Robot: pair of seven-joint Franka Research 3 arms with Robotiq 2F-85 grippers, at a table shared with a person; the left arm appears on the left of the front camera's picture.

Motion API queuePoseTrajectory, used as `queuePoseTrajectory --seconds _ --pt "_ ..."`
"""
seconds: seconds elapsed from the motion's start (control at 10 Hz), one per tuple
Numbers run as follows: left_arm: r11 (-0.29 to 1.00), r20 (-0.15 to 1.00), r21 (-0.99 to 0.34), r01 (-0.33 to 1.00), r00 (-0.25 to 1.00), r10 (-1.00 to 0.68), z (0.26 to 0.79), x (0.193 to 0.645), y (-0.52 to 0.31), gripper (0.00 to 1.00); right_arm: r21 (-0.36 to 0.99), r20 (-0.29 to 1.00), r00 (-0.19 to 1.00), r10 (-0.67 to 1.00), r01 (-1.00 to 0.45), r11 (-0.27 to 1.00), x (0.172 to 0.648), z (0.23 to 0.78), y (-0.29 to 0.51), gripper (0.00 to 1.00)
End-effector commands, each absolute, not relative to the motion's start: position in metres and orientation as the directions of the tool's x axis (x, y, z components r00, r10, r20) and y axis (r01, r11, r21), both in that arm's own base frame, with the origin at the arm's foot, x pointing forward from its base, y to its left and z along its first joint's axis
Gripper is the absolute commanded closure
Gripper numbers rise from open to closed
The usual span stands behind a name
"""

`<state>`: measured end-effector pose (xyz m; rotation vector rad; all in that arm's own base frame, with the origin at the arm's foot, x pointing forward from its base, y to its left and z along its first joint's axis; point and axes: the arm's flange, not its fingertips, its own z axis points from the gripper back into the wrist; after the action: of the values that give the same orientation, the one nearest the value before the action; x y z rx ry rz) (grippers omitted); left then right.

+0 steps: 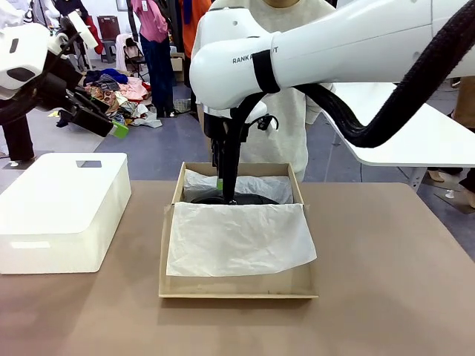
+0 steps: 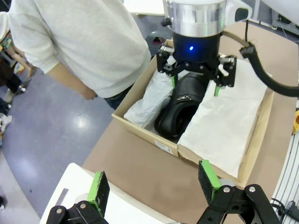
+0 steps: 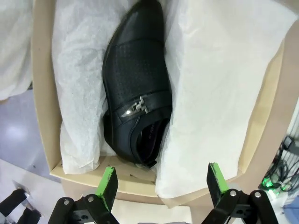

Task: Pack the shoes into the box.
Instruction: Close the Shoes Box.

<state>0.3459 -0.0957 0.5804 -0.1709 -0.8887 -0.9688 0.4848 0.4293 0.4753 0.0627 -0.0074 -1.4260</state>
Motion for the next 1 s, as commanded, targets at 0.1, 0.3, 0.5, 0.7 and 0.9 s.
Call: queuePoseTrajectory --seconds 0.1,0.3,0.5,0.7,0.9 --pt "0.58 0.73 0.249 0.776 0.243 -0.639 0.58 0.347 -0.095 0.0 0.032 0.127 0.336 -0.933 0.939 0.343 0.471 0.515 0.392 0.0" --pt "0.58 0.73 0.249 0.776 0.243 -0.639 0.58 0.347 -0.095 0.0 -0.01 0.162 0.531 -0.832 0.843 0.537 0.469 0.53 0.357 0.0" --pt "0.58 0.73 0.249 0.776 0.243 -0.639 0.58 0.347 -0.095 0.0 -0.077 0.19 0.714 -0.674 0.695 0.715 0.467 0.535 0.316 0.0" --pt "0.58 0.73 0.249 0.776 0.243 -0.639 0.58 0.347 -0.095 0.0 -0.083 0.142 0.833 -0.535 0.549 0.832 0.466 0.539 0.277 0.0" --pt "0.58 0.73 0.249 0.776 0.243 -0.639 0.58 0.347 -0.095 0.0 -0.112 0.154 0.931 -0.33 0.349 0.931 0.469 0.533 0.242 0.0"
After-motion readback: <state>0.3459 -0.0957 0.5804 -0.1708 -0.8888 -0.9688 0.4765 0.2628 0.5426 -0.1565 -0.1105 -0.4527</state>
